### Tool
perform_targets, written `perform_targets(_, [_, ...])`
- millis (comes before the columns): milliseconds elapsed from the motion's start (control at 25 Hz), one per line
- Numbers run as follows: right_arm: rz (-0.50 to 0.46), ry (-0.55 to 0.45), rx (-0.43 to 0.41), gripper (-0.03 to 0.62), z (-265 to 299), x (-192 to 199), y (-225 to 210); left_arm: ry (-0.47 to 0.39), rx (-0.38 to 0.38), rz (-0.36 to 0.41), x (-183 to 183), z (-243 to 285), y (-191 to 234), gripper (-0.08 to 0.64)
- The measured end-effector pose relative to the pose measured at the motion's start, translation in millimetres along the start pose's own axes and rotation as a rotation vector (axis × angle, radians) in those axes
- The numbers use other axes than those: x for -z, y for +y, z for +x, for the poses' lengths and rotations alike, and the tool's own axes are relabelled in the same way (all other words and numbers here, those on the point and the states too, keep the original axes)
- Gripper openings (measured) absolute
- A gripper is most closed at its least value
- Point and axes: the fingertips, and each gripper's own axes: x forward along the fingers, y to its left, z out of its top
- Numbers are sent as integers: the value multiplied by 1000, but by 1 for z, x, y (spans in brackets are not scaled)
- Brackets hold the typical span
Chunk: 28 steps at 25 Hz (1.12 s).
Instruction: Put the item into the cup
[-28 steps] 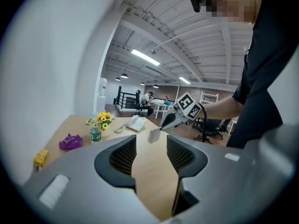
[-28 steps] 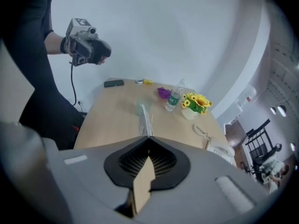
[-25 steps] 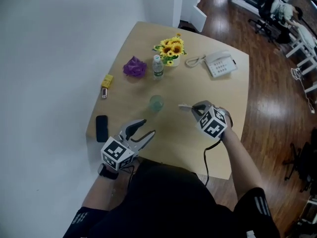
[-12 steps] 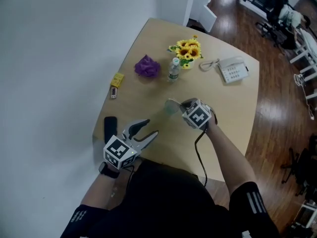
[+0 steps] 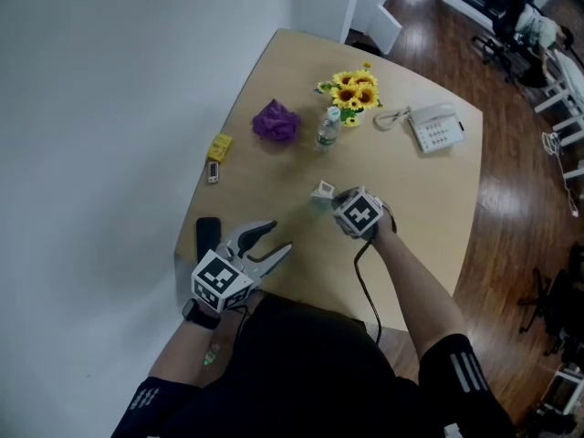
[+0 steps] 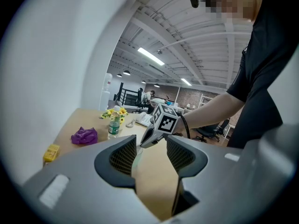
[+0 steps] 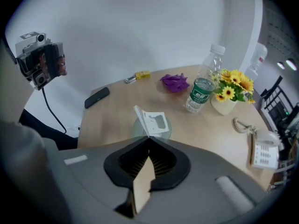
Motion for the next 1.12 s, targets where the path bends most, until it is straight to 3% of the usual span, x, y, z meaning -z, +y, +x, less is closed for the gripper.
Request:
perform_targets(360, [34, 34, -28, 9, 2, 11, 12, -7, 23, 11, 1, 1, 0, 198])
perform_targets(560, [37, 22, 13, 11, 14, 13, 0, -2, 28, 14, 2, 1, -3, 198])
perform_targets(720, [34, 25, 21, 31, 10, 12, 3, -2, 23, 11, 4, -2, -3, 198])
perform_targets(840, [9, 24, 32, 86, 7, 11, 4, -3, 19, 7, 6, -4, -1, 198])
perform_targets(1120, [-15, -26, 42, 86, -4, 0, 7, -12, 25, 9, 6, -4, -3, 198])
